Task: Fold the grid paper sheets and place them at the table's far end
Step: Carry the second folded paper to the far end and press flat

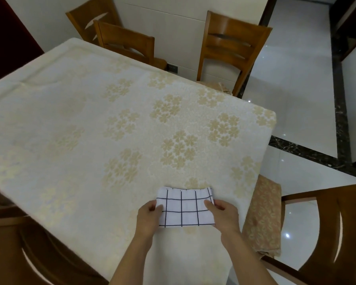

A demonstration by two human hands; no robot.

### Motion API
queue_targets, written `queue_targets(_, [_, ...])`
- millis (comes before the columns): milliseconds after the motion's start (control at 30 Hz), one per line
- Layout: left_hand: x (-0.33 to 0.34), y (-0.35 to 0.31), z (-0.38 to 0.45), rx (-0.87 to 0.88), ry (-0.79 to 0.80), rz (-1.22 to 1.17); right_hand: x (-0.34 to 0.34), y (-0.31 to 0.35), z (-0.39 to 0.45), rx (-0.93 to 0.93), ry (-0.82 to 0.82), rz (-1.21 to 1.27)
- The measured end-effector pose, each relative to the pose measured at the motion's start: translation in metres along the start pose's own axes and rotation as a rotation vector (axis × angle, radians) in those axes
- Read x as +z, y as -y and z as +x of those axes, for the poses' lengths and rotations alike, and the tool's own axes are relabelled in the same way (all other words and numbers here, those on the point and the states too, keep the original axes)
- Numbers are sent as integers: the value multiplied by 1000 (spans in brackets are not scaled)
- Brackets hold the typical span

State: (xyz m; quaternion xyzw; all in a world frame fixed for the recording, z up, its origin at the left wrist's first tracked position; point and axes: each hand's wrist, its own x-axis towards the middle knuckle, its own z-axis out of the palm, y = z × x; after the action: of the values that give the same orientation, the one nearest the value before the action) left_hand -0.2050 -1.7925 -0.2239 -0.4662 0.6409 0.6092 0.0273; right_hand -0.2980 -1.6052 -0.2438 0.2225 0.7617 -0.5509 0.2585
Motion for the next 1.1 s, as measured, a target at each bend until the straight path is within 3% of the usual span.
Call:
queue_targets(133, [-16, -22, -26, -21, 149, -243, -6, 17, -20, -109, 124, 55])
queue_targets(233, [-25, -32, -42, 51, 159, -266, -8, 33, -42, -253, 145, 36])
queue_targets(367, [-29, -39, -61, 196, 45, -169, -11, 49, -66, -405, 107, -1])
queue_targets(733, [-15, -42, -111, 388, -296, -76, -32, 70, -87, -673, 111, -131])
queue_targets(867, [-6, -36, -131, 354, -466, -72, -42, 76, -85, -779, 162, -236])
queue_targets(1100, [18, -19, -180, 284, -727, -126, -57, 84, -85, -883, 403, -337])
